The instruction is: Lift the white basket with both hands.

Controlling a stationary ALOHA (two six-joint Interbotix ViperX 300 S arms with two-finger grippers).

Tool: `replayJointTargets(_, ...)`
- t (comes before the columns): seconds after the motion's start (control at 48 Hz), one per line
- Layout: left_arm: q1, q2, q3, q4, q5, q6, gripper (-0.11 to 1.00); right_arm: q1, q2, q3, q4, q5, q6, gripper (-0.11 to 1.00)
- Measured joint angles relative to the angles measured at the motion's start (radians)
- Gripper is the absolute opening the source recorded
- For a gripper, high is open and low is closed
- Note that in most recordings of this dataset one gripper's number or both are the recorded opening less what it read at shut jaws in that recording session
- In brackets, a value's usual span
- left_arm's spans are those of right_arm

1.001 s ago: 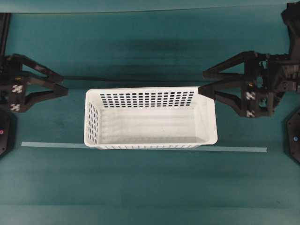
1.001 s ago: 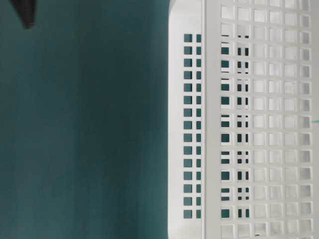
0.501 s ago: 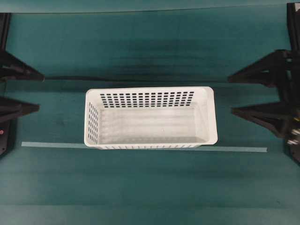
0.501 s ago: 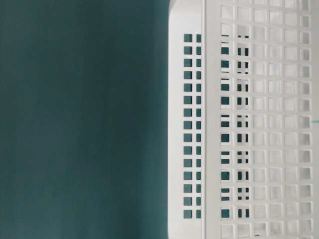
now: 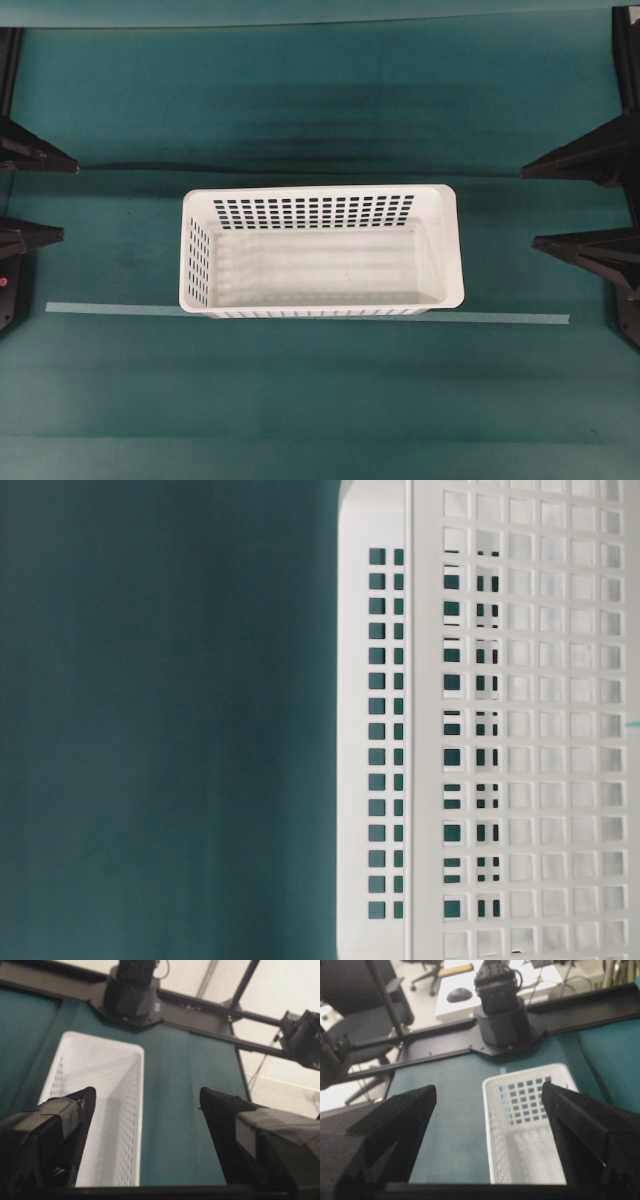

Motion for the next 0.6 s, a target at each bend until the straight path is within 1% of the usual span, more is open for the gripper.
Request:
replayJointTargets(0.271, 0.002, 0.000, 0.005, 0.002, -0.038, 0.000, 0.90, 0.003, -0.014, 0.002, 0.000, -0.008, -0.002, 0.91)
replayJointTargets(0.605, -0.005, 0.000, 0.011, 0.002, -0.043, 0.002, 0.90, 0.006, -0.023, 0.003, 0.000, -0.008, -0.002, 0.91)
